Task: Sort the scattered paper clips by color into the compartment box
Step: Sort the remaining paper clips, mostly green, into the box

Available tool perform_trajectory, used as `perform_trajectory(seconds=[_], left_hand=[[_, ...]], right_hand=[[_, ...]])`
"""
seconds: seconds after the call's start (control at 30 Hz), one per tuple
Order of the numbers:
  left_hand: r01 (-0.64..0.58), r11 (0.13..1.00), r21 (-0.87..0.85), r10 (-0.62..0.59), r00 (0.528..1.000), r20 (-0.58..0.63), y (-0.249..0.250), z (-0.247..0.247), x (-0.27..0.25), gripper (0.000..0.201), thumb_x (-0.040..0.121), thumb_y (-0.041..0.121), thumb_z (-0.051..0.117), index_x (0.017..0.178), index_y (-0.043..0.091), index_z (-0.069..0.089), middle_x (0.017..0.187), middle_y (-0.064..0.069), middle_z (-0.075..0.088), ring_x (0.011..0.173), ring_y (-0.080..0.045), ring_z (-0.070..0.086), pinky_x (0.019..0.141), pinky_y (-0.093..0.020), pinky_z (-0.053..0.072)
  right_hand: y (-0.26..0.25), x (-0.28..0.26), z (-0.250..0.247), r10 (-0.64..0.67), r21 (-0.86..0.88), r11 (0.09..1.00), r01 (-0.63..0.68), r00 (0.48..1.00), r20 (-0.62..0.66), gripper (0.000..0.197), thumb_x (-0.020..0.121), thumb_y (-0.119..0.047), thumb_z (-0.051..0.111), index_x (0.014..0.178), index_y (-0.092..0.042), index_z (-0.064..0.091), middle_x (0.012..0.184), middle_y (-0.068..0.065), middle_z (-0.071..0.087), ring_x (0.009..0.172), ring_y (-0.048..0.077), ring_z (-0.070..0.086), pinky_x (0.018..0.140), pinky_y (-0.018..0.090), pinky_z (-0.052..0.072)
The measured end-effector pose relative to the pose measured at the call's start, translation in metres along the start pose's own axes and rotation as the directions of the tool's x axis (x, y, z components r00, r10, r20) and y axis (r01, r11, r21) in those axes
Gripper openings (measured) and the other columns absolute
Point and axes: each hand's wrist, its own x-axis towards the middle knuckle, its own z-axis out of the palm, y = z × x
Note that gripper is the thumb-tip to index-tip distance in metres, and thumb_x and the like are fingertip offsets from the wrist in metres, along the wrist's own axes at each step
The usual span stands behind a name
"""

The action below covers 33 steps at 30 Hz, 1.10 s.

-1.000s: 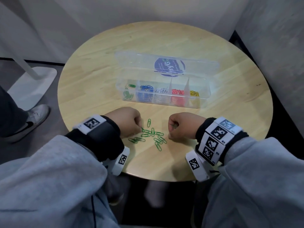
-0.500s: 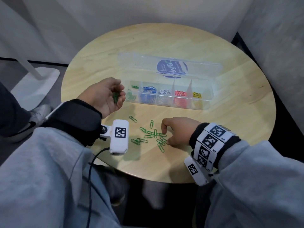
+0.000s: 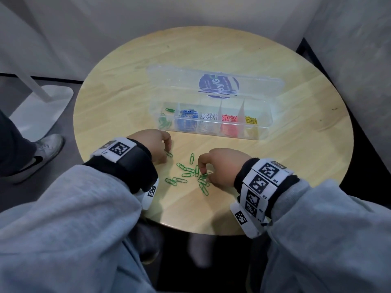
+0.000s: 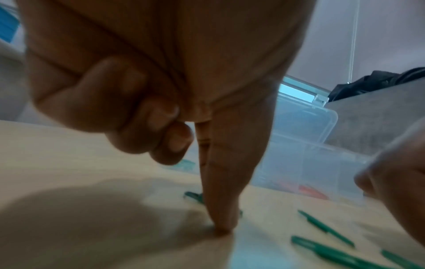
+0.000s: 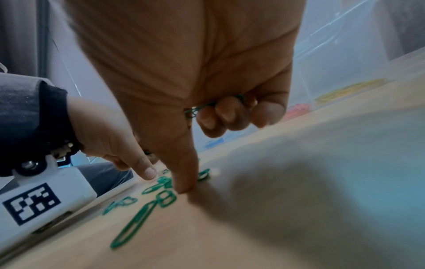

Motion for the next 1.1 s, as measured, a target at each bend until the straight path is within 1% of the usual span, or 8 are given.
perform_trajectory(seconds=[0.2,0.4,0.57,0.73,0.8,0.87,0.97,1.1], left_hand=[[0.042,0.997,0.059,-0.045,0.998,0.051,0.002,0.0,0.0,0.008,0.081,0.022,0.066,0.086,0.016,0.067,0.09,-0.004,0.065,0.091,-0.025,0.062,0.069,-0.024,0.039],[0.038,0.981,-0.192,-0.003,0.984,0.18,0.0,-0.006,-0.006,0.012,0.076,0.019,0.064,0.066,0.017,0.058,0.069,-0.002,0.06,0.064,-0.018,0.05,0.062,-0.023,0.039],[0.087,0.577,-0.812,0.123,0.974,0.192,-0.001,-0.02,-0.007,0.036,0.085,-0.008,0.046,0.059,0.015,0.038,0.062,-0.007,0.055,0.043,-0.008,0.05,0.035,-0.011,0.034],[0.096,0.317,-0.943,0.225,0.959,0.174,-0.004,-0.026,-0.013,0.024,0.064,-0.005,0.05,0.06,0.016,0.038,0.052,-0.003,0.054,0.04,-0.008,0.046,0.034,-0.012,0.033],[0.093,0.379,-0.921,0.183,0.968,0.173,-0.003,-0.024,-0.01,0.026,0.067,-0.006,0.052,0.066,0.018,0.043,0.053,-0.002,0.051,0.04,-0.008,0.042,0.035,-0.013,0.03],[0.042,0.623,-0.781,0.132,0.979,0.158,0.0,-0.019,-0.009,0.024,0.077,-0.003,0.056,0.075,0.02,0.049,0.056,0.001,0.05,0.043,-0.009,0.037,0.038,-0.016,0.029],[-0.068,0.972,-0.227,0.109,0.978,0.177,0.001,-0.008,-0.011,0.032,0.067,0.02,0.072,0.091,0.027,0.053,0.073,0.003,0.052,0.058,-0.015,0.044,0.058,-0.025,0.036],[-0.116,0.993,0.017,0.11,0.97,0.217,0.005,0.004,-0.02,0.036,0.065,0.026,0.074,0.092,0.029,0.051,0.074,0.004,0.051,0.063,-0.017,0.046,0.063,-0.027,0.037]], right_hand=[[0.0,-0.001,-0.001,0.04,0.033,0.999,-0.042,0.998,0.049,0.009,0.084,-0.015,0.055,0.084,-0.024,0.054,0.096,-0.002,0.061,0.092,0.022,0.058,0.067,0.026,0.04],[-0.001,-0.004,-0.002,0.081,0.058,0.994,-0.09,0.987,0.138,0.01,0.081,-0.009,0.052,0.082,-0.016,0.06,0.079,0.001,0.058,0.07,0.018,0.052,0.055,0.023,0.041],[0.008,-0.002,-0.008,0.092,0.146,0.983,-0.111,0.987,0.133,0.006,0.078,-0.012,0.059,0.075,-0.017,0.06,0.07,-0.003,0.055,0.063,0.014,0.05,0.059,0.027,0.047],[0.024,-0.005,-0.023,0.112,0.45,0.885,-0.116,0.993,0.035,0.011,0.077,-0.018,0.068,0.07,-0.019,0.06,0.062,-0.008,0.059,0.052,0.008,0.05,0.057,0.021,0.046],[0.028,-0.005,-0.026,0.109,0.522,0.847,-0.105,0.994,0.023,0.018,0.078,-0.017,0.071,0.066,-0.021,0.057,0.057,-0.01,0.058,0.049,0.006,0.05,0.057,0.019,0.045],[0.029,-0.005,-0.027,0.109,0.587,0.804,-0.097,0.994,0.015,0.021,0.078,-0.013,0.071,0.066,-0.02,0.056,0.054,-0.01,0.058,0.048,0.005,0.05,0.056,0.018,0.045],[0.033,-0.003,-0.025,0.114,0.711,0.698,-0.086,0.993,0.009,0.019,0.081,-0.003,0.066,0.073,-0.018,0.058,0.062,-0.003,0.058,0.055,0.011,0.051,0.057,0.022,0.045],[0.037,0.0,-0.025,0.155,0.752,0.649,-0.115,0.988,0.017,0.015,0.083,0.001,0.059,0.086,-0.013,0.065,0.065,0.001,0.055,0.055,0.013,0.049,0.056,0.022,0.045]])
